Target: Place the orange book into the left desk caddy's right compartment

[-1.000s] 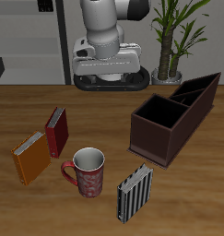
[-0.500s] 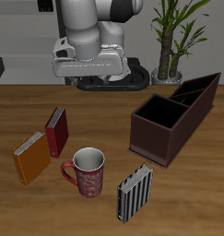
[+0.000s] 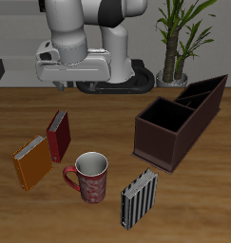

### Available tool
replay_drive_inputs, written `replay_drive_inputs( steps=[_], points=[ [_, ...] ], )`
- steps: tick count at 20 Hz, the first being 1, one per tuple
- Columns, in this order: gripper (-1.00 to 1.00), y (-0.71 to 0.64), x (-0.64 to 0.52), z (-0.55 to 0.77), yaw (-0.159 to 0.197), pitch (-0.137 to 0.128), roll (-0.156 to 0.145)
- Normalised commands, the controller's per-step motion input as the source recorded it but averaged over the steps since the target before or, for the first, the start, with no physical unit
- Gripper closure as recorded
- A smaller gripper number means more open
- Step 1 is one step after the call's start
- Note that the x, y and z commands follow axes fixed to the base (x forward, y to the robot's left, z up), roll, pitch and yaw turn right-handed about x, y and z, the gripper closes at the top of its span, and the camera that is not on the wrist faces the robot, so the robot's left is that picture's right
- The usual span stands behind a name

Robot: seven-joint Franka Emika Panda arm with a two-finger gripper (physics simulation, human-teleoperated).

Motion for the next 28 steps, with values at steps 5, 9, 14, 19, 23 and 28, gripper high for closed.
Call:
replay_drive_inputs(
  steps=[5,9,14,19,23,28],
  points=[
    [-1.0,-0.31,0.11,0.0,-0.015,-0.021,-0.05],
    [-1.0,-0.45,0.16,0.11,-0.013,-0.041,-0.046],
    [-1.0,-0.36,0.16,0.07,-0.046,-0.017,-0.071],
    [-1.0,-0.44,0.2,0.05,-0.059,-0.013,-0.097],
    [-1.0,-0.2,0.19,-0.01,-0.054,-0.033,-0.057],
    [-1.0,-0.05,0.16,-0.09,-0.035,0.001,-0.036]
  ],
)
